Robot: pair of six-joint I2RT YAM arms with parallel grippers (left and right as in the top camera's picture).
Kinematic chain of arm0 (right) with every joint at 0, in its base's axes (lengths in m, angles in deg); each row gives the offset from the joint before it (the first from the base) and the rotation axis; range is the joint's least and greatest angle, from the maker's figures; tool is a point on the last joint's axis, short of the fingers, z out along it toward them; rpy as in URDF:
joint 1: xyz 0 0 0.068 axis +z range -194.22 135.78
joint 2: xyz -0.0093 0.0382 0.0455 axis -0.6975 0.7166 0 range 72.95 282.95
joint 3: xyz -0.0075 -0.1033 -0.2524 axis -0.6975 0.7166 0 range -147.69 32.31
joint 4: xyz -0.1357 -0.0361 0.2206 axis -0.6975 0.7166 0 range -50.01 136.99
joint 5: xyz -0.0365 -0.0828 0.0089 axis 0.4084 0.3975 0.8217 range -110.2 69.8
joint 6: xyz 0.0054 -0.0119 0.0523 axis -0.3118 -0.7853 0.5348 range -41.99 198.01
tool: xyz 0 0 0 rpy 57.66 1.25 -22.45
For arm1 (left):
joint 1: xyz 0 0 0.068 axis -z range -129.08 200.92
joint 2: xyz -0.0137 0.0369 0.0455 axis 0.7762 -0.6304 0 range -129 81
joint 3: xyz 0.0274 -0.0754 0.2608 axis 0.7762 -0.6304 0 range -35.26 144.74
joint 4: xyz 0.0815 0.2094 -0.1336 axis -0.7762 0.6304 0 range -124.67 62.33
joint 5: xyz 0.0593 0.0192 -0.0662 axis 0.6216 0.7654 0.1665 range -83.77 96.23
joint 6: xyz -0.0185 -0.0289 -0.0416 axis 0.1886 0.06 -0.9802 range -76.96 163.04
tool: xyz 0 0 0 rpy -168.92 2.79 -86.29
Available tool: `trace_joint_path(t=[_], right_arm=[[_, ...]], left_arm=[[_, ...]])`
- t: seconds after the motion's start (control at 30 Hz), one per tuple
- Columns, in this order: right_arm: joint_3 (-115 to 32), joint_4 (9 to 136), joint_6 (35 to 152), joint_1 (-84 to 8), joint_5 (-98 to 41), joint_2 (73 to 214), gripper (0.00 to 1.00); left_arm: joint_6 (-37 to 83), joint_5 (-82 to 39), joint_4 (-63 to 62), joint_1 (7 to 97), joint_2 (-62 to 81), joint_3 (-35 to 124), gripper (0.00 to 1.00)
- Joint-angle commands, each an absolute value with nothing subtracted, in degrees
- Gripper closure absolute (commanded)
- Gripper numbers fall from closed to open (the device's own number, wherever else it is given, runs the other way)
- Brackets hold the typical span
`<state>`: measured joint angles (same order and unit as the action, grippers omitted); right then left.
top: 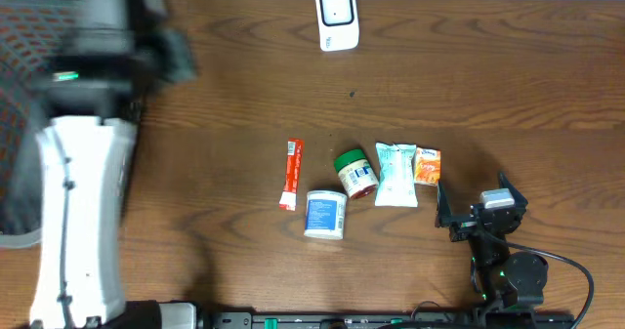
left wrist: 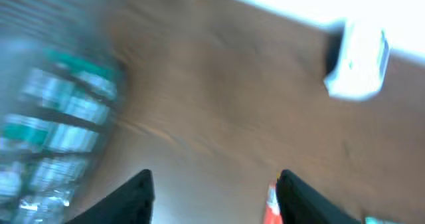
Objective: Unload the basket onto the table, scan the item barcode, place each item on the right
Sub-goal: 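Move the left gripper back into the basket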
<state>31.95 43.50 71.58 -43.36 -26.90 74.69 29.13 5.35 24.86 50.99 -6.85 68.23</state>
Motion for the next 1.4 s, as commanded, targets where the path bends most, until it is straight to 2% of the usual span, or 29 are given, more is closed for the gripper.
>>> trace_joint_path(t=[0.0, 0.2, 0.47, 0.6, 0.73, 0.93, 1.37], right_arm=[[32.00, 43.68, 72.39, -43.05, -27.14, 74.54, 0.01], [32.00, 43.68, 72.39, -43.05, -27.14, 74.54, 0.01], [32.00, 43.68, 72.39, -43.05, -27.14, 74.54, 0.01], [32.00, 43.68, 72.39, -43.05, -27.14, 74.54, 0.01], [32.00, 43.68, 72.39, -43.05, -27.14, 74.54, 0.01], [32.00, 43.68, 72.39, -43.05, -27.14, 74.54, 0.01], [32.00, 43.68, 72.39, -43.05, -27.14, 74.54, 0.01]], left_arm=[[30.51, 7.34, 24.81, 40.50, -6.85, 71.83, 0.34], [30.64, 7.34, 23.11, 25.44, -8.49, 71.81, 0.21], [34.88, 6.81, 22.63, 14.45, -17.54, 71.79, 0.19], [39.10, 6.75, 22.69, 12.61, -24.42, 71.79, 0.19], [42.99, 6.48, 23.48, 11.98, -31.55, 71.79, 0.11], [51.34, -3.46, 25.14, 11.98, -40.53, 71.74, 0.10], [52.69, -7.00, 28.09, 11.98, -49.93, 71.68, 0.04]])
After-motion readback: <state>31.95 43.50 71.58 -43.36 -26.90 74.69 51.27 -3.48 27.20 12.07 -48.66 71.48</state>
